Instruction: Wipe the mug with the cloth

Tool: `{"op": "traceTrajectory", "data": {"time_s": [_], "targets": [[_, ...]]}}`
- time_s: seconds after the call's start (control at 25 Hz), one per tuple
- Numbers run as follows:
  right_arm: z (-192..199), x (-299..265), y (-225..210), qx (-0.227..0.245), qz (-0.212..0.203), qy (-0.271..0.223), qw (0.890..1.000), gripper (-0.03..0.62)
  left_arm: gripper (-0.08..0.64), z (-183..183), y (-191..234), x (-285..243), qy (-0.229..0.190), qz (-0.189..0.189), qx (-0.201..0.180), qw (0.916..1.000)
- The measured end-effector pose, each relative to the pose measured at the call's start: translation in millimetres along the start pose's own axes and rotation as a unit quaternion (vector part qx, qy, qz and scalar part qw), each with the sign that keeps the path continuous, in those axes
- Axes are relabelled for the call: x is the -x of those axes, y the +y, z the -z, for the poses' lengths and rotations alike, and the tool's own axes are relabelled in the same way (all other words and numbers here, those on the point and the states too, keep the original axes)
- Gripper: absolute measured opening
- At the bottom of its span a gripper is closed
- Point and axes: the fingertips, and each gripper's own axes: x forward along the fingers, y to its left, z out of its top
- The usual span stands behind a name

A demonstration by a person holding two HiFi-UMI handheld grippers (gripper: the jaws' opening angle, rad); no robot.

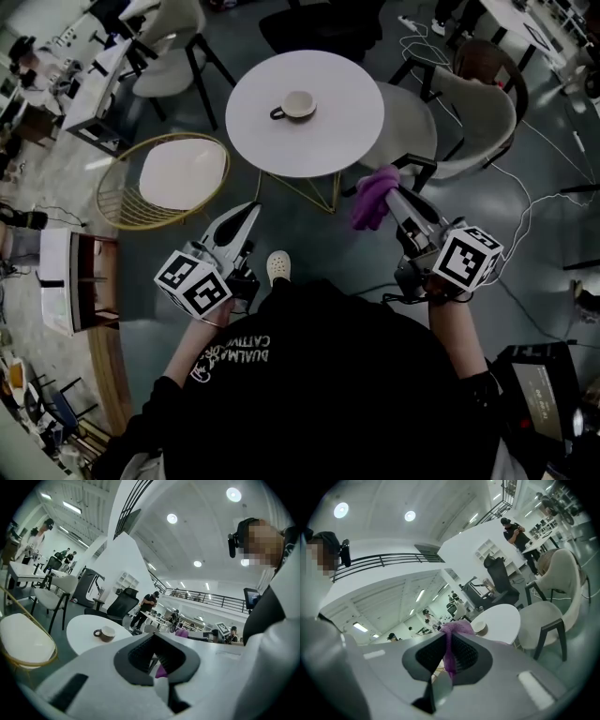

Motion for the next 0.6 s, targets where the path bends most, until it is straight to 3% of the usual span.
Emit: {"op": "traceTrajectory", "data": {"time_s": [0.16, 0.6], "targets": [[-16.7, -31.0, -8.8, -0.025, 0.039, -0.019, 0.999, 0.043, -0.002, -30.1, 37.8, -25.1, 0.013, 0.02, -0.001, 0.9997], [-40.5, -97.5, -4.2, -0.039, 0.074, -0.081, 0.993, 0.043, 0.0, -91.5, 104.3, -54.2, 0.037, 0.085, -0.047, 0.9946]]}}
